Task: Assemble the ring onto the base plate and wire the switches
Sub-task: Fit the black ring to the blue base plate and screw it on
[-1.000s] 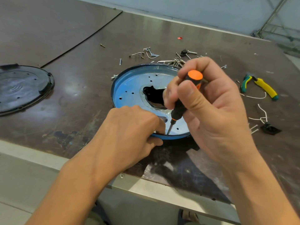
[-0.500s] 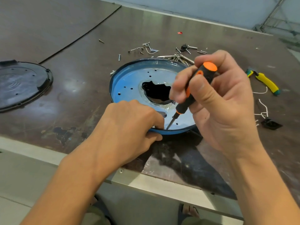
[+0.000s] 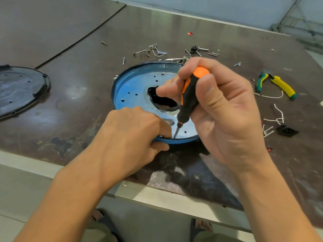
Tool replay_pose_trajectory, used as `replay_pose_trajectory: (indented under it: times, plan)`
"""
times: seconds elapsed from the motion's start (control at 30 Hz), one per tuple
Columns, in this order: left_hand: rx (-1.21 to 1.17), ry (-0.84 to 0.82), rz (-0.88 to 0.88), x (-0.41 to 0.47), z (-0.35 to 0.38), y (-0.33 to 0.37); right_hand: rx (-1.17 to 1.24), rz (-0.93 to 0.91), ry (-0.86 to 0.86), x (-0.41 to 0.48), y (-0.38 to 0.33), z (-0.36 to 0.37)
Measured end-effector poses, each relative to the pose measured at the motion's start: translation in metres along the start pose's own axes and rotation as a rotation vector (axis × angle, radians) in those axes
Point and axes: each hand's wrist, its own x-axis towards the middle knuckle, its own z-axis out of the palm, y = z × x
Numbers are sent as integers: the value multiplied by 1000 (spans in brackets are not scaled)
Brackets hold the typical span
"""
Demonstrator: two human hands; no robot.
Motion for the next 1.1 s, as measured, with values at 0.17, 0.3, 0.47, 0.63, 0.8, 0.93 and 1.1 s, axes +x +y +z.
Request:
replay_pose_trajectory:
  times: [0.17,0.3,0.47,0.63,0.8,0.93,1.1]
  plan:
    - [-9,12,3,0,0,-1,-29,-53,73,-3,2,4]
    - [11,30,24,0,-1,-1,28,-20,136,-1,4,5]
    - [42,44,25,1,-1,-1,170,92,0,1,-1,-4]
    - [51,48,14,1,-1,-1,114,87,-19,-1,-2,-3]
    - [54,45,18,1,-1,-1,107,50,43,0,-1,3]
    - [32,31,16,0,-1,0,38,13,179,-1,3,7]
    - [14,20,14,-1,-2,1,55,-23,344,-1,5,12]
